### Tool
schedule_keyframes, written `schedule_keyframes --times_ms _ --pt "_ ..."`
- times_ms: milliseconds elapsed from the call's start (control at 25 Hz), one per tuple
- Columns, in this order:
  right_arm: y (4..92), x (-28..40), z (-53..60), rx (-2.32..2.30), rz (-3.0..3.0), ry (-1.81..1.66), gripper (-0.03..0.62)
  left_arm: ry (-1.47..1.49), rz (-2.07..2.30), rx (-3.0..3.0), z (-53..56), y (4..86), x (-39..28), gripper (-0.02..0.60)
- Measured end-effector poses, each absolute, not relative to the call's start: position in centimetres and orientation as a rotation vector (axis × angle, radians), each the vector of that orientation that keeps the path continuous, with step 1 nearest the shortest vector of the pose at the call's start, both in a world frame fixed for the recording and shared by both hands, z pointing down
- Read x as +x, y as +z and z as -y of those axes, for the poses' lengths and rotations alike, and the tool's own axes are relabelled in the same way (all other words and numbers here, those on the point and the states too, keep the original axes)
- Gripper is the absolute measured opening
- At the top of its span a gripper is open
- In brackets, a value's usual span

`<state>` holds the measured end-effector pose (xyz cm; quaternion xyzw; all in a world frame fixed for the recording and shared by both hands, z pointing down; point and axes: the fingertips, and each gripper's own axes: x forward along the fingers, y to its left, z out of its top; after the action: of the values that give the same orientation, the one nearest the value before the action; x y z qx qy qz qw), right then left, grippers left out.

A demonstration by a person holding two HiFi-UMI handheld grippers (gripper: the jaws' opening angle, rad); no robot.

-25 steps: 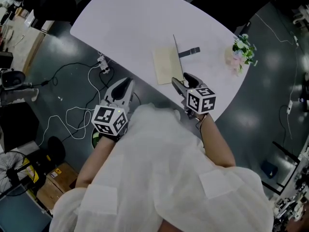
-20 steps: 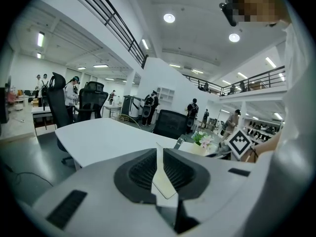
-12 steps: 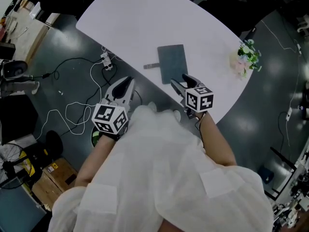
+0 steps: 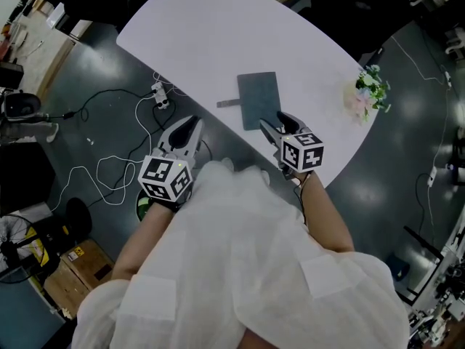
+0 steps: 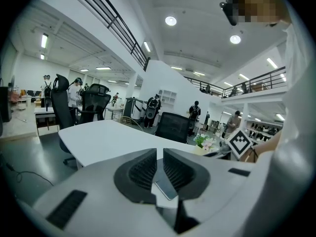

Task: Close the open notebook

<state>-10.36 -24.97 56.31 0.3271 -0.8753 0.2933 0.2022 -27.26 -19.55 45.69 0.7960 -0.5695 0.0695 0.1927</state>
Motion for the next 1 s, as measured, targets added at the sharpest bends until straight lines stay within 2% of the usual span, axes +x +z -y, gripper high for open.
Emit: schedule_keyframes --times_ms 160,320,640,840,1000 --pt "53.8 -9.3 25.9 0.945 2.502 0.69 0.255 0.171 1.627 2.246 20.2 44.5 -27.6 0.034" --pt "48.9 -7.8 26.9 1.029 2.606 0.485 0.225 0.139 1.671 2.282 21.0 42.3 -28.2 0.034" --pt "39.2 -2.6 26.5 1.24 2.6 -0.208 0.005 0.073 1.692 2.416 21.2 38.4 -26.7 0.034" --pt "35.9 0.0 25.5 1.35 2.524 -0.405 0.005 0.046 1.728 2.471 21.1 36.5 -26.1 0.034" --pt "35.9 1.6 25.4 1.473 2.575 -0.223 0.003 0.053 1.736 2.486 20.6 36.1 -25.7 0.034"
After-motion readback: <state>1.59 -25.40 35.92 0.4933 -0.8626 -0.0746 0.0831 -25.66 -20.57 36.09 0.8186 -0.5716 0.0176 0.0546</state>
